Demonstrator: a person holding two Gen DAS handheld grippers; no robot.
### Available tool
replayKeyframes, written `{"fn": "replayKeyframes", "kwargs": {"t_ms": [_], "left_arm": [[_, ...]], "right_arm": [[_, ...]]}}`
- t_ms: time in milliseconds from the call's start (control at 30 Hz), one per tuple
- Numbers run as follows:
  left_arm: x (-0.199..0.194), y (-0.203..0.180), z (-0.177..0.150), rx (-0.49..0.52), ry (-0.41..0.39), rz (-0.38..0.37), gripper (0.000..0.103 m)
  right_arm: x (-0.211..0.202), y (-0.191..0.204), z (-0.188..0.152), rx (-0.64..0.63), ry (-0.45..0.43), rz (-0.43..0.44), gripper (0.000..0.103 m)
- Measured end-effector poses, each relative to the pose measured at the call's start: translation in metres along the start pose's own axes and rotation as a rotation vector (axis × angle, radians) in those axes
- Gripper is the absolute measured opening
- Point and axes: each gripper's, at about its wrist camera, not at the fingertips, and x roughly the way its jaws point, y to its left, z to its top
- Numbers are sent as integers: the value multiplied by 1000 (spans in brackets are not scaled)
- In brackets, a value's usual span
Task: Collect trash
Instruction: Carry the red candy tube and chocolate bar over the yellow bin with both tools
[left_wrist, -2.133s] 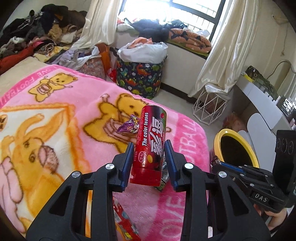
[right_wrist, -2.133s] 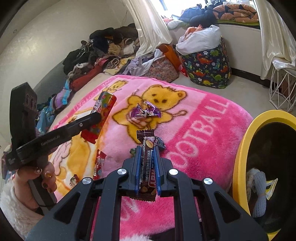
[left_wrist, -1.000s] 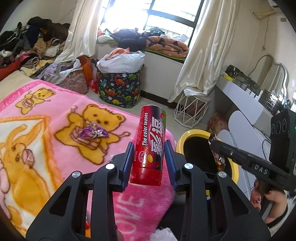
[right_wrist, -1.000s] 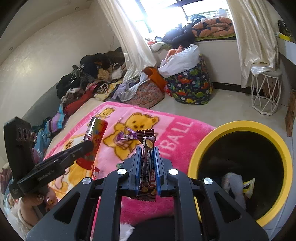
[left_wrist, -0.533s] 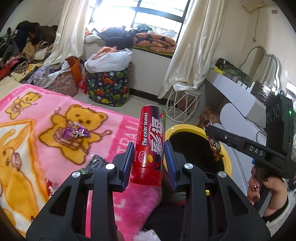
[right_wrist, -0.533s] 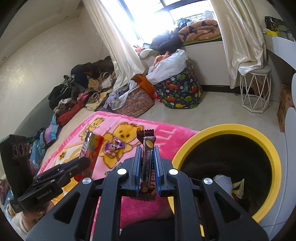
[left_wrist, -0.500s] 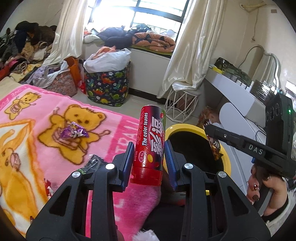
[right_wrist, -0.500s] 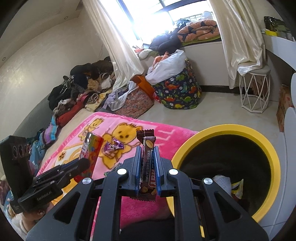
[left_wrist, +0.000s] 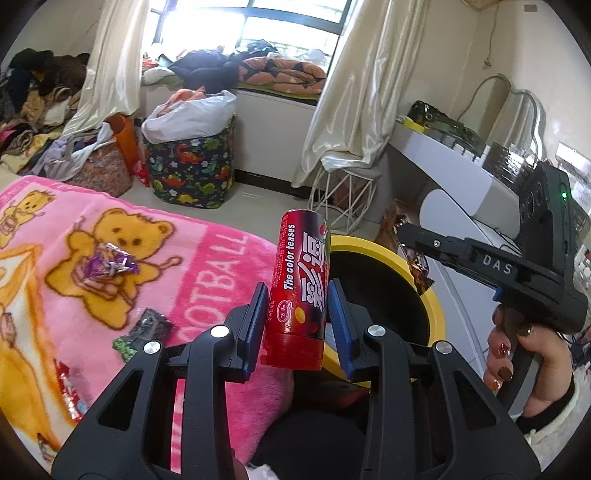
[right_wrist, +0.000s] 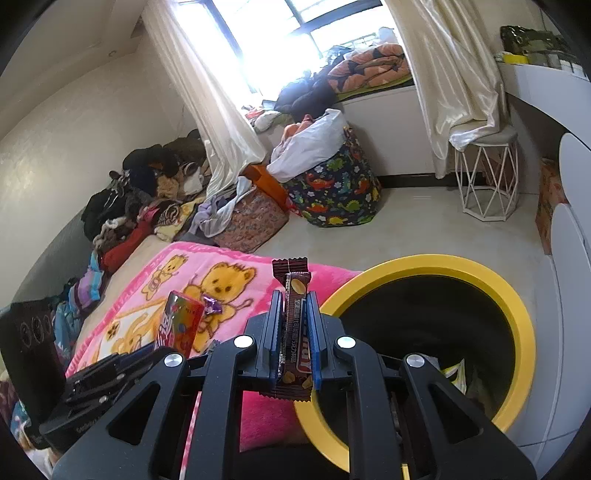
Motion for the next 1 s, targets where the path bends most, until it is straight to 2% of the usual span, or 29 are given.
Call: {"fn": "replayKeyframes", "kwargs": {"t_ms": [1000], "left_arm": [[51, -56, -7, 95, 78, -89, 26]], "right_arm": [[-10, -70, -3, 132, -38, -134, 13]]}}
